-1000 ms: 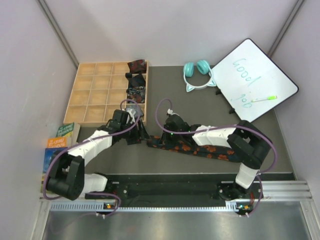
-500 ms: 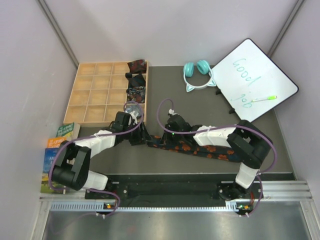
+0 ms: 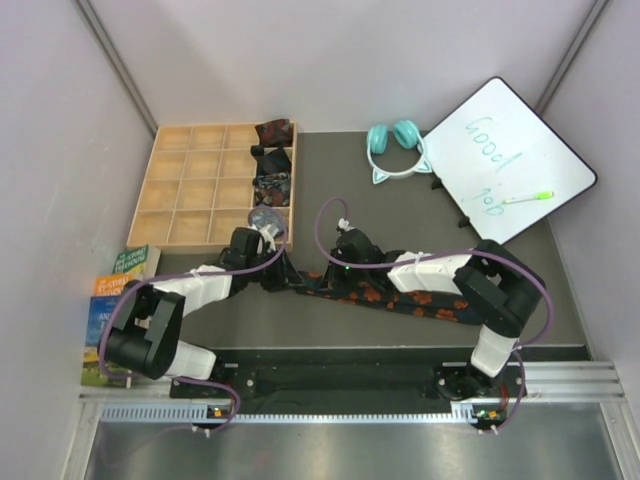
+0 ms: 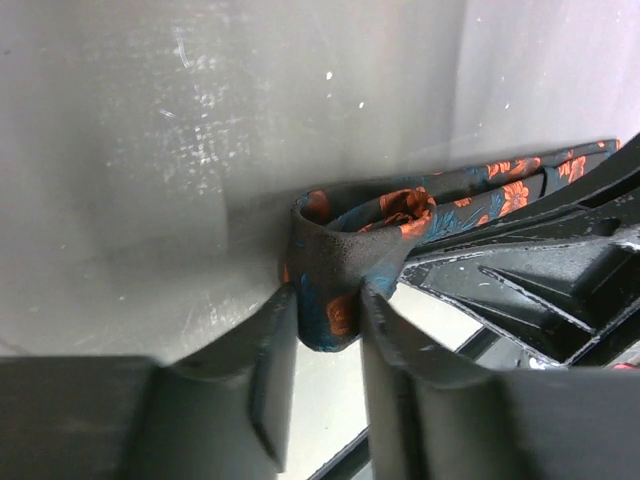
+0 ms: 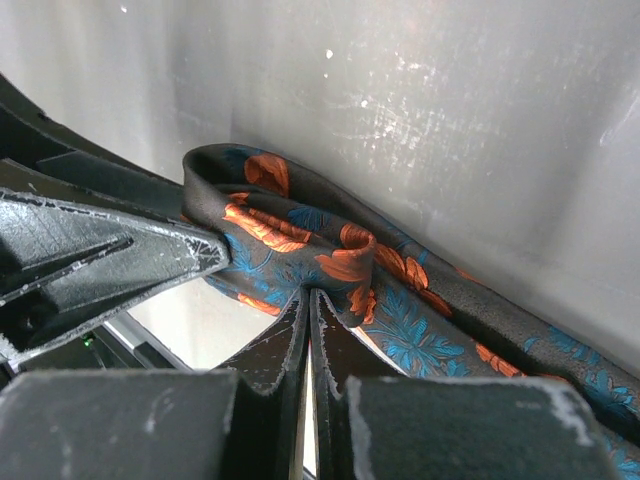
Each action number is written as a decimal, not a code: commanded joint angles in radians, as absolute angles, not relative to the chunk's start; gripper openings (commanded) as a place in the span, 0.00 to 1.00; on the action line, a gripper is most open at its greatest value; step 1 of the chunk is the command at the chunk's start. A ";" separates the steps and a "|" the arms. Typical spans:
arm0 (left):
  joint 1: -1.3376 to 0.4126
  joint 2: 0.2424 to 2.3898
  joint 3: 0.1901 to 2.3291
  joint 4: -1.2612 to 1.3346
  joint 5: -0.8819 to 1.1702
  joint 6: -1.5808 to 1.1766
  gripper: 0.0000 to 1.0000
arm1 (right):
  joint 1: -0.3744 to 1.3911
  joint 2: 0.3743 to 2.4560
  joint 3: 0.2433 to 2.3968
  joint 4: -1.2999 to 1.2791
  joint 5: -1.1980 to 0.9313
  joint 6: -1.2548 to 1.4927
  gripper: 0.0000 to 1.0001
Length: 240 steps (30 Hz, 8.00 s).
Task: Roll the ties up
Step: Roll the tie at the center of the board.
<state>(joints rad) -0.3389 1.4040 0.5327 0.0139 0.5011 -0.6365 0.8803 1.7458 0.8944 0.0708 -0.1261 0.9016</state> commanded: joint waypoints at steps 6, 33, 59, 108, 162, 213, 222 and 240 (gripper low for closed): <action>-0.417 1.419 0.595 -0.033 0.410 -0.647 0.17 | 0.862 1.749 0.881 0.092 -0.130 0.910 0.00; -0.712 1.554 1.071 -0.770 -0.270 -0.546 0.11 | 0.773 0.948 0.427 -0.137 0.288 0.885 0.00; -0.925 1.738 1.278 -0.957 -0.538 -0.684 0.05 | 0.773 0.612 0.196 0.097 0.231 0.848 0.99; -1.098 2.109 1.614 -0.977 -0.476 -0.759 0.14 | 0.773 -0.006 -0.023 -0.138 0.537 1.051 0.99; -0.664 1.226 0.953 -0.672 -0.108 -0.597 0.43 | 0.784 1.170 0.644 0.103 -0.066 0.873 0.03; -0.543 1.411 0.698 -0.078 0.394 -0.595 0.58 | 0.793 1.554 0.600 0.239 -0.121 0.888 0.00; -0.543 1.486 0.673 -0.012 0.420 -0.600 0.56 | 0.790 1.555 0.594 0.242 -0.121 0.890 0.00; -0.558 1.539 0.604 0.133 0.485 -0.667 0.33 | 0.790 1.563 0.594 0.248 -0.120 0.891 0.00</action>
<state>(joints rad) -0.5449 1.5307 0.6205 0.0719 0.4500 -0.6510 0.7906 1.5433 0.6022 0.2432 -0.1402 0.9085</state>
